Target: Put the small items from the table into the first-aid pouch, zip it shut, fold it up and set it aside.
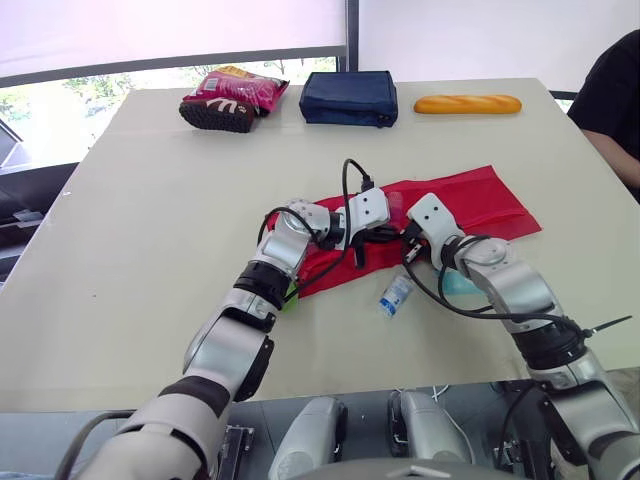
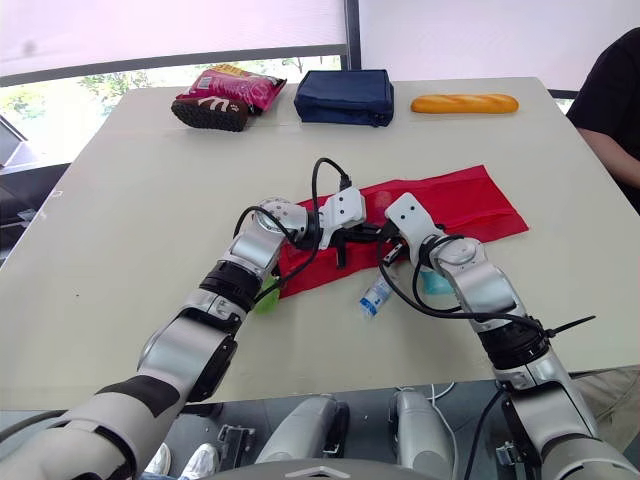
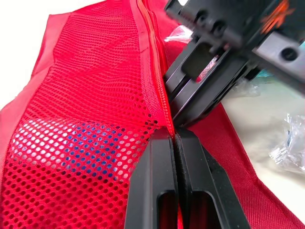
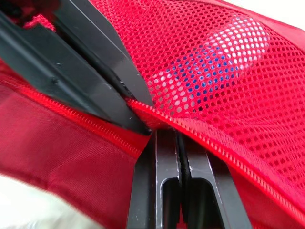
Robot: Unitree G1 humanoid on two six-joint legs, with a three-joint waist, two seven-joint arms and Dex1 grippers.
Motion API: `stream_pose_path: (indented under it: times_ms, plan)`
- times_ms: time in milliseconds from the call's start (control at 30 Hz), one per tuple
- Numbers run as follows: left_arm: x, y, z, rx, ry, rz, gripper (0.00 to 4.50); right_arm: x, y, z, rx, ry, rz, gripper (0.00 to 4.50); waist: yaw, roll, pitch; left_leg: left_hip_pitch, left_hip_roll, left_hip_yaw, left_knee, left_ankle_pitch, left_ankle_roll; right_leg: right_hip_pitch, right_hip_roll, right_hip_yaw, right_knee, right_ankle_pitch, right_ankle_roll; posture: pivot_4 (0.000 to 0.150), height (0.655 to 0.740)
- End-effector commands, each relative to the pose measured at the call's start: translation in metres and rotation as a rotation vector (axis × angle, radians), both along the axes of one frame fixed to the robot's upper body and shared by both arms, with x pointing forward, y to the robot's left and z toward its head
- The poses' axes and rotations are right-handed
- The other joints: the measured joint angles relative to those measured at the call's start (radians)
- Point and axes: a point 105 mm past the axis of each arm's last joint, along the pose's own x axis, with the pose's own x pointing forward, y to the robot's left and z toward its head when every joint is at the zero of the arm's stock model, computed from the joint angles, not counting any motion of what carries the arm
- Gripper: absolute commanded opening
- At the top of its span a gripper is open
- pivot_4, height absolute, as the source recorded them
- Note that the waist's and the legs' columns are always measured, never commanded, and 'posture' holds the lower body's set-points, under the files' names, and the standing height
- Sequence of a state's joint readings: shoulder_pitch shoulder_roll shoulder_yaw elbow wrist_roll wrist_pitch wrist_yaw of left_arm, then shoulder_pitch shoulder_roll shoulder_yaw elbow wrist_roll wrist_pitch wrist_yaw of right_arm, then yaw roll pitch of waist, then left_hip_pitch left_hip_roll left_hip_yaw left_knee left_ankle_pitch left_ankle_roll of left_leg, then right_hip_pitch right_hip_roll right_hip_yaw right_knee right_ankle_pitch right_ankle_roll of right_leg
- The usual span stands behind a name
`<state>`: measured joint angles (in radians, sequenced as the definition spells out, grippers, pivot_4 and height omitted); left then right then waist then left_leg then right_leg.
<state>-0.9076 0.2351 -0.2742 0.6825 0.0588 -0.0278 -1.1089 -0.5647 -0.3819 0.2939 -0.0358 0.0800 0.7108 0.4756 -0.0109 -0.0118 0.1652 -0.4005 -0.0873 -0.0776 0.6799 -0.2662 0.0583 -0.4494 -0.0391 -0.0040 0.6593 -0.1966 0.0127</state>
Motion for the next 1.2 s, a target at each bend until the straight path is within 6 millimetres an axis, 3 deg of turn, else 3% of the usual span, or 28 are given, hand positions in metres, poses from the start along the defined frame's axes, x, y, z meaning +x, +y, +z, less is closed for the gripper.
stream_pose_path:
  times_ms: [33, 300, 667, 733, 967, 1200]
  plan:
    - [-0.004, -0.009, 0.013, -0.027, -0.036, -0.045, 0.0, 0.004, 0.009, 0.021, 0.029, -0.103, 0.042, 0.04, 0.0, 0.0, 0.0, 0.0, 0.0, 0.0, 0.0, 0.0, 0.0, 0.0, 0.0, 0.0, 0.0, 0.0, 0.0, 0.15, 0.7395]
    - [-0.003, -0.007, 0.012, -0.027, -0.038, -0.035, 0.0, 0.023, -0.018, 0.017, -0.042, -0.15, -0.099, 0.04, 0.0, 0.0, 0.0, 0.0, 0.0, 0.0, 0.0, 0.0, 0.0, 0.0, 0.0, 0.0, 0.0, 0.0, 0.0, 0.15, 0.7395]
    - [0.0, -0.005, 0.012, -0.018, -0.055, -0.025, 0.0, 0.017, -0.004, 0.016, -0.011, -0.209, -0.064, 0.04, -0.001, 0.0, 0.0, 0.0, 0.0, 0.0, 0.0, 0.0, 0.0, 0.0, 0.0, 0.0, 0.0, 0.0, 0.0, 0.15, 0.7395]
    - [0.004, -0.002, 0.014, -0.02, -0.061, -0.006, 0.0, 0.01, -0.004, 0.019, -0.001, -0.202, -0.036, 0.04, -0.001, 0.0, 0.0, 0.0, 0.0, 0.0, 0.0, 0.0, 0.0, 0.0, 0.0, 0.0, 0.0, 0.0, 0.0, 0.15, 0.7395]
    - [0.014, 0.011, 0.017, -0.022, -0.071, 0.042, 0.0, -0.047, -0.013, 0.045, 0.093, -0.17, 0.13, 0.04, 0.004, 0.0, 0.0, -0.001, 0.0, -0.001, 0.0, 0.0, 0.0, 0.0, 0.0, -0.001, -0.001, 0.0, 0.0, 0.15, 0.7395]
    - [0.017, 0.024, 0.013, -0.015, -0.067, 0.071, 0.0, -0.101, -0.049, 0.084, 0.314, -0.337, 0.175, 0.04, 0.006, 0.0, 0.0, 0.0, 0.0, -0.001, 0.0, 0.0, 0.0, 0.001, 0.0, -0.001, -0.001, 0.0, 0.0, 0.15, 0.7395]
